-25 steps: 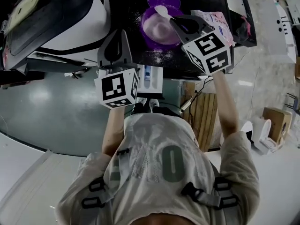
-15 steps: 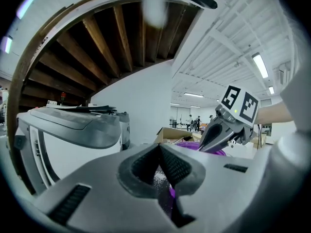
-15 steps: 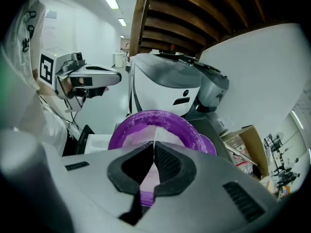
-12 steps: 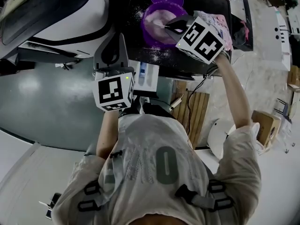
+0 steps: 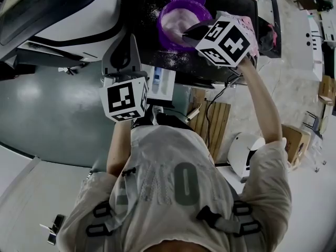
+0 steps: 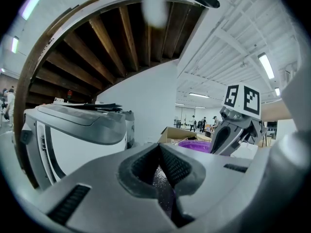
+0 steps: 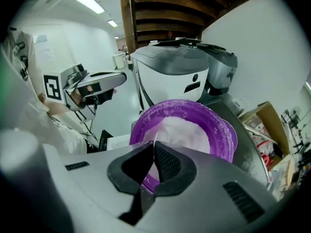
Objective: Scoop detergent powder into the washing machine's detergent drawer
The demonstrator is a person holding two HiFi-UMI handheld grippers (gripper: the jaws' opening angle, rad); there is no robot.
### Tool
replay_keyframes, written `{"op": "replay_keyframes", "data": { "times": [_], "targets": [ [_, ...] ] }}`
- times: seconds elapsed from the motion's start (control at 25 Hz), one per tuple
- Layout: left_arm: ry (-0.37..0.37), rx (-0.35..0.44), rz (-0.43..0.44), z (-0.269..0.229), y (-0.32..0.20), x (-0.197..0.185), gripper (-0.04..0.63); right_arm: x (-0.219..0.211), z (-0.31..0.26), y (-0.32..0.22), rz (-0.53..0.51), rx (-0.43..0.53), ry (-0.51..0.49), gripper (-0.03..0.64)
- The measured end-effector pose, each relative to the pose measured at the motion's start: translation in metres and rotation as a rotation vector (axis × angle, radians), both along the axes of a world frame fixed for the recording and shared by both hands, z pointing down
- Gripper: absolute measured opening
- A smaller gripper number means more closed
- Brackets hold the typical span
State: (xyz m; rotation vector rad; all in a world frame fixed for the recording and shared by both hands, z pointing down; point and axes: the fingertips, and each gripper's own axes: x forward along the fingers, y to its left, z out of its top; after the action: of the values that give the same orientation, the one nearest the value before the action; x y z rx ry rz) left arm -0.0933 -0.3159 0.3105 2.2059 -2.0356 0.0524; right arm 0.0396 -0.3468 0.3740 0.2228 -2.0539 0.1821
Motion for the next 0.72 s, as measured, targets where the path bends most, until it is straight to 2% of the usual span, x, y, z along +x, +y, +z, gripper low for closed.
{"op": "replay_keyframes", "data": {
  "times": [0.16, 0.36, 0.72],
  "targets": [
    [0.000, 0.005, 0.002, -0.002, 0.000, 0.002, 0.020, 0.004, -0.001, 0.002, 0.144, -0.118, -0.052, 0.009],
    [-0.006, 0.011, -0.003, -0.005, -0.001, 0.001, 0.020, 0.010, -0.006, -0.001, 0.349, -0.272, -0.170, 0.009],
    [-0.010, 0.035, 0.024, -0.017, -0.004, 0.007, 0.020, 0.016, -0.028, -0.014, 0.702, -0.535, -0.528, 0.009]
  ]
}}
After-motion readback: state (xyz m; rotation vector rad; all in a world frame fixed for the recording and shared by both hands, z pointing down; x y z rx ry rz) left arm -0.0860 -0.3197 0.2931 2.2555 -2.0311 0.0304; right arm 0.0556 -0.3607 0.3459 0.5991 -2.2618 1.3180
